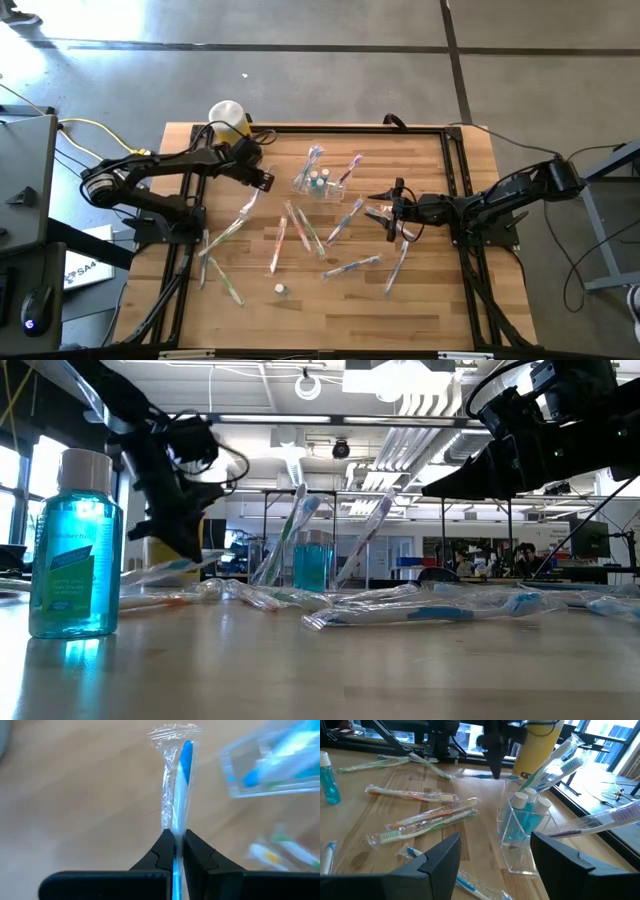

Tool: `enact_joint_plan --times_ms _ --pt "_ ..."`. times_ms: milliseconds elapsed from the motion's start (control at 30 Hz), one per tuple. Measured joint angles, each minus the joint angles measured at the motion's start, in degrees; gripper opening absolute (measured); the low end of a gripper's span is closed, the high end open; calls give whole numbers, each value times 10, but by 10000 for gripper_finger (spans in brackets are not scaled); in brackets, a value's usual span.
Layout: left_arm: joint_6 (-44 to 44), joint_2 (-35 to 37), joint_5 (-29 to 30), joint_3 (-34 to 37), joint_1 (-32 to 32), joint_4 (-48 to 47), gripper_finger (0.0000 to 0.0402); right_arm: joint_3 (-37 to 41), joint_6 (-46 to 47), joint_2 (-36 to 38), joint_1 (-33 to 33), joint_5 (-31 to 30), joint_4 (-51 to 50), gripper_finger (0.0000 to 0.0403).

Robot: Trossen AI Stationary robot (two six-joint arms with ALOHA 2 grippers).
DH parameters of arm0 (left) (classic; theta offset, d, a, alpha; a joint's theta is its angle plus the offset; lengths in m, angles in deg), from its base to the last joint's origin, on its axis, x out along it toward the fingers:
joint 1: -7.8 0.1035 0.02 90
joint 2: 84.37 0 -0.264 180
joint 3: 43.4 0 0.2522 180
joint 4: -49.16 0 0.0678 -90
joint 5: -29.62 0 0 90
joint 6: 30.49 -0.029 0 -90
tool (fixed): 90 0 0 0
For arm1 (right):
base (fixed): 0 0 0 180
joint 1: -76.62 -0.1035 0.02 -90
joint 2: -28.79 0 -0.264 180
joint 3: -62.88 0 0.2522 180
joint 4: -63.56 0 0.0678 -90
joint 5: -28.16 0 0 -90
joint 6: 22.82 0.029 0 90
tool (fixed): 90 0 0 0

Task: Pick & Place toothbrushing station
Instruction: Put the blue toothbrush into the transparent organizer

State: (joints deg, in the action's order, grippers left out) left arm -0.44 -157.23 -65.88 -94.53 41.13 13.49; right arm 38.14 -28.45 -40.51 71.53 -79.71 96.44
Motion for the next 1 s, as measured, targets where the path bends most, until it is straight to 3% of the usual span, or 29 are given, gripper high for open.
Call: enact_joint_plan --times_ms 233,400,533,633,833,1000 --pt "-31 19 52 -125 -79 -130 8 0 13 0 0 0 0 231" --pt "-18 47 159 -227 -165 -272 8 0 15 0 0 0 2 231" --pt "-62 65 229 -291 -259 -283 8 0 16 0 0 3 19 231" --pt "-176 66 276 -319 -334 -244 8 0 38 0 0 45 43 231" --pt "-508 49 314 -323 -468 -120 8 0 137 0 0 177 118 231" --pt "-730 5 363 -323 -536 -22 8 0 241 0 15 237 163 231"
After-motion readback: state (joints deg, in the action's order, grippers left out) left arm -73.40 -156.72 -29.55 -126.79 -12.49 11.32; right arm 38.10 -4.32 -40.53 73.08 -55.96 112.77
